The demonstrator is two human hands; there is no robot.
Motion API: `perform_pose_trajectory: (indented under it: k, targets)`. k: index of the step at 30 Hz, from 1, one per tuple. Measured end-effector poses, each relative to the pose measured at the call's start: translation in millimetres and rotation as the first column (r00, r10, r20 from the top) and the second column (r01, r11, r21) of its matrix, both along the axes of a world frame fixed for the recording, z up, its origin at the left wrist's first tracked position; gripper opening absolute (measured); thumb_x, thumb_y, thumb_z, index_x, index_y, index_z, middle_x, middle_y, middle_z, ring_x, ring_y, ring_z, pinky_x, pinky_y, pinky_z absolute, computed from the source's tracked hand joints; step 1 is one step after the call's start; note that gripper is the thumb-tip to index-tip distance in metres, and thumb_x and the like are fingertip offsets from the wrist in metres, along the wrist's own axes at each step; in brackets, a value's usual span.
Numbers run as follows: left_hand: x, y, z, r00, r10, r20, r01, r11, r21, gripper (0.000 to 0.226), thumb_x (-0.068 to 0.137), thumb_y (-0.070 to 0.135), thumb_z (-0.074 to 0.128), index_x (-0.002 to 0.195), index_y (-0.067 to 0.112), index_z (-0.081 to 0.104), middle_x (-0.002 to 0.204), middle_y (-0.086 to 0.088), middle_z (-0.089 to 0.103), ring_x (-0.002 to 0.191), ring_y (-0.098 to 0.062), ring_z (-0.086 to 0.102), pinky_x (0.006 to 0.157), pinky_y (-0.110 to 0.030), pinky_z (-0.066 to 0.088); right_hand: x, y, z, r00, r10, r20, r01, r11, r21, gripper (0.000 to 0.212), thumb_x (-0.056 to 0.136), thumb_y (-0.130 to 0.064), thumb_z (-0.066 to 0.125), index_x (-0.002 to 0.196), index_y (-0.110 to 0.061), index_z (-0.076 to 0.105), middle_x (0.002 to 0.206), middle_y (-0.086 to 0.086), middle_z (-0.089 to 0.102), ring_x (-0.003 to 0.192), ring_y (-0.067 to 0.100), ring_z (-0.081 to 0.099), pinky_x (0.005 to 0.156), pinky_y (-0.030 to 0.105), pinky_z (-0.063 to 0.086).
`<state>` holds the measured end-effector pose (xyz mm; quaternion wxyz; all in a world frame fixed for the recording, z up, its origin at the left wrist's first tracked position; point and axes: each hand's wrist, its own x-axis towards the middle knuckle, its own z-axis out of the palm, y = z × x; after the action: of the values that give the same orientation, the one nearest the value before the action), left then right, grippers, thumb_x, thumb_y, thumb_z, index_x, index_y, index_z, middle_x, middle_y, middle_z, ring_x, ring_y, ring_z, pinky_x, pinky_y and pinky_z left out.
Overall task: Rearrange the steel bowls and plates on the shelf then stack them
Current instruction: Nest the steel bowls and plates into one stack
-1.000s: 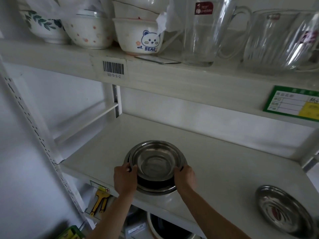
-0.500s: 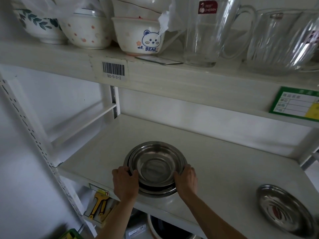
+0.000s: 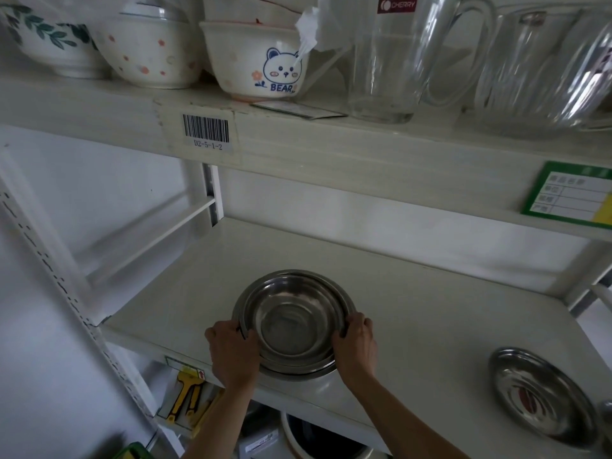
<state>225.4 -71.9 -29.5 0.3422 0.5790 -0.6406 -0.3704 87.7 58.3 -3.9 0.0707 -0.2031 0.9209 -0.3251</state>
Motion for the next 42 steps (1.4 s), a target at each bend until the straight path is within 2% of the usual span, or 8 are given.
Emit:
perform_pose_trajectory:
  k: [7, 11, 15, 22, 27, 30, 34, 42]
  targets:
    - [4.4, -13.4, -1.0, 0.992, 0.042, -0.12, -0.035, 0.997, 0.063, 0.059, 0.082, 0.026, 0.073, 0.129, 0.005, 0.047, 0.122, -0.016, 0.051, 0.091, -0.03, 0.058, 0.074, -0.038, 0.048, -16.4, -1.1, -5.3, 0.989, -0.144, 0.011, 0.145, 0.984, -0.102, 0.038, 0.087, -0.031, 0.061, 0.121, -0.016, 0.05, 0.122, 0.007, 0.051, 0.097, 0.028, 0.061, 0.076, 0.034, 0.047]
    - [-3.5, -32.4, -3.8, 0.98, -0.041, -0.197, 0.079, 0.979, 0.189, 0.044, 0.086, 0.033, 0.066, 0.12, 0.005, 0.06, 0.113, -0.012, 0.063, 0.098, -0.032, 0.063, 0.079, -0.038, 0.051, -33.3, -5.6, -13.9, 0.977, -0.12, 0.178, 0.123, 0.992, -0.007, 0.062, 0.086, -0.045, 0.062, 0.136, -0.013, 0.042, 0.133, 0.009, 0.048, 0.115, 0.03, 0.056, 0.083, 0.034, 0.044]
    - [-9.9, -40.2, -1.5, 0.941, -0.039, -0.336, 0.136, 0.953, 0.27, 0.014, 0.09, 0.018, 0.062, 0.092, 0.004, 0.066, 0.081, -0.01, 0.066, 0.079, -0.028, 0.062, 0.065, -0.029, 0.048, -44.1, -9.2, -24.4, 0.935, -0.071, 0.349, 0.111, 0.989, -0.098, 0.047, 0.088, -0.042, 0.061, 0.119, -0.007, 0.055, 0.115, 0.013, 0.063, 0.103, 0.032, 0.061, 0.084, 0.037, 0.05]
    - [-19.2, -42.1, -1.5, 0.931, -0.003, -0.364, 0.112, 0.954, 0.277, 0.005, 0.089, 0.009, 0.062, 0.093, 0.006, 0.062, 0.082, -0.011, 0.062, 0.079, -0.027, 0.057, 0.071, -0.033, 0.044, -44.3, -8.5, -34.8, 0.911, -0.06, 0.408, 0.167, 0.958, -0.232, 0.025, 0.091, -0.035, 0.06, 0.091, -0.01, 0.057, 0.093, 0.012, 0.065, 0.085, 0.028, 0.06, 0.073, 0.033, 0.047]
    - [-28.4, -36.1, -5.2, 0.928, -0.025, -0.371, 0.133, 0.954, 0.268, 0.006, 0.087, 0.008, 0.063, 0.081, 0.009, 0.061, 0.077, -0.01, 0.061, 0.075, -0.026, 0.057, 0.066, -0.03, 0.046, -50.2, 2.2, -40.1, 0.906, -0.102, 0.41, 0.214, 0.948, -0.237, 0.03, 0.09, -0.037, 0.061, 0.097, -0.007, 0.061, 0.094, 0.014, 0.066, 0.089, 0.031, 0.064, 0.074, 0.036, 0.049]
    - [-36.8, -28.2, -7.1, 0.933, -0.052, -0.357, 0.155, 0.952, 0.265, 0.004, 0.087, 0.009, 0.064, 0.087, 0.006, 0.063, 0.078, -0.01, 0.062, 0.077, -0.028, 0.058, 0.07, -0.033, 0.047, -54.5, 15.6, -40.9, 0.901, -0.12, 0.418, 0.245, 0.935, -0.258, 0.029, 0.091, -0.035, 0.06, 0.096, -0.006, 0.061, 0.093, 0.015, 0.067, 0.083, 0.029, 0.062, 0.069, 0.033, 0.047]
    - [-51.0, -11.4, -4.6, 0.932, -0.094, -0.35, 0.184, 0.955, 0.233, 0.005, 0.087, 0.008, 0.064, 0.09, 0.004, 0.064, 0.076, -0.009, 0.061, 0.073, -0.024, 0.056, 0.059, -0.025, 0.042, -59.2, 39.2, -42.1, 0.892, -0.155, 0.425, 0.291, 0.916, -0.276, 0.027, 0.091, -0.034, 0.059, 0.095, -0.008, 0.062, 0.089, 0.012, 0.066, 0.077, 0.024, 0.058, 0.067, 0.033, 0.045]
    - [-81.4, 14.8, -4.5, 0.93, -0.176, -0.323, 0.252, 0.945, 0.211, 0.01, 0.083, 0.011, 0.067, 0.092, 0.005, 0.068, 0.083, -0.013, 0.065, 0.08, -0.026, 0.06, 0.075, -0.034, 0.047, -64.9, 82.3, -38.9, 0.891, -0.249, 0.379, 0.369, 0.885, -0.285, 0.027, 0.091, -0.038, 0.057, 0.093, -0.012, 0.061, 0.087, 0.011, 0.066, 0.082, 0.029, 0.064, 0.074, 0.041, 0.053]
